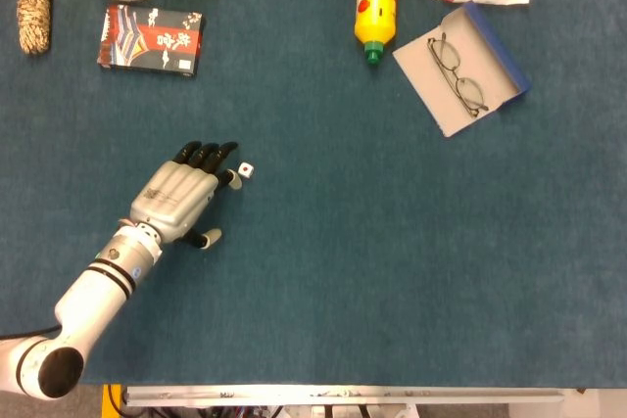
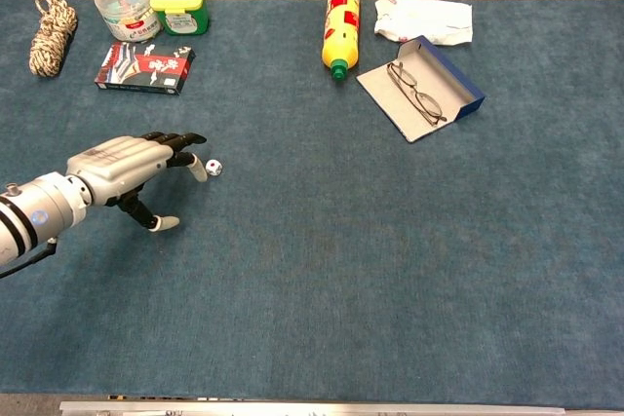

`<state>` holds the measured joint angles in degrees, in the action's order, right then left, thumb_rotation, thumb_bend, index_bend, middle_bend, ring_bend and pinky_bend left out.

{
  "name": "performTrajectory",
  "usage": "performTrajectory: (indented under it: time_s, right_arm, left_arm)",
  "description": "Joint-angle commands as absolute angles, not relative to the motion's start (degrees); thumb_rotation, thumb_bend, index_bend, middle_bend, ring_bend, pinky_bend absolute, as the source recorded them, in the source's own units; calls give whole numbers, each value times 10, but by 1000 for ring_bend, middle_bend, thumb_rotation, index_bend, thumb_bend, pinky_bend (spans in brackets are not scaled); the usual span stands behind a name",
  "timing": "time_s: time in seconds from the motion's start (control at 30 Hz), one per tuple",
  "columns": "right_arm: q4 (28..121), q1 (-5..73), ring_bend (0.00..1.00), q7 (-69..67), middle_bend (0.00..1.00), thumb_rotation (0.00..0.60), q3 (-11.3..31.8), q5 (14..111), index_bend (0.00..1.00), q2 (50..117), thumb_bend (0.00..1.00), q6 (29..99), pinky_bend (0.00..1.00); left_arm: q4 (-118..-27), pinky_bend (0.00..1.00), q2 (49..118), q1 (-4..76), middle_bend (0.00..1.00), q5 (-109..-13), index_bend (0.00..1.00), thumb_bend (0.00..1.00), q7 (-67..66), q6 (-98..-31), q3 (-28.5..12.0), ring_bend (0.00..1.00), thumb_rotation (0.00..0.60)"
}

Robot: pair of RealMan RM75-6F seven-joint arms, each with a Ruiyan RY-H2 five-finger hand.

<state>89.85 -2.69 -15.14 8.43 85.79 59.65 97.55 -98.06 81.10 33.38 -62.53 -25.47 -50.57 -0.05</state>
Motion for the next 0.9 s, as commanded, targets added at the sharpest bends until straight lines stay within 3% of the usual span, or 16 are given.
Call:
performTrajectory:
  time_s: [0.03,0.9]
  right_arm:
    - [899,-26,209,-151,343,600,84,858,379,597,62,974,349]
    - [899,-21,209,-142,343,600,83,860,379,599,62,962,349]
  left_arm:
    - [-981,0,811,338,0,-621,269,246,-257,-504,-1,0,600]
    - [-968,0,823,379,0,-565,254,246,-267,-498,-7,0,600]
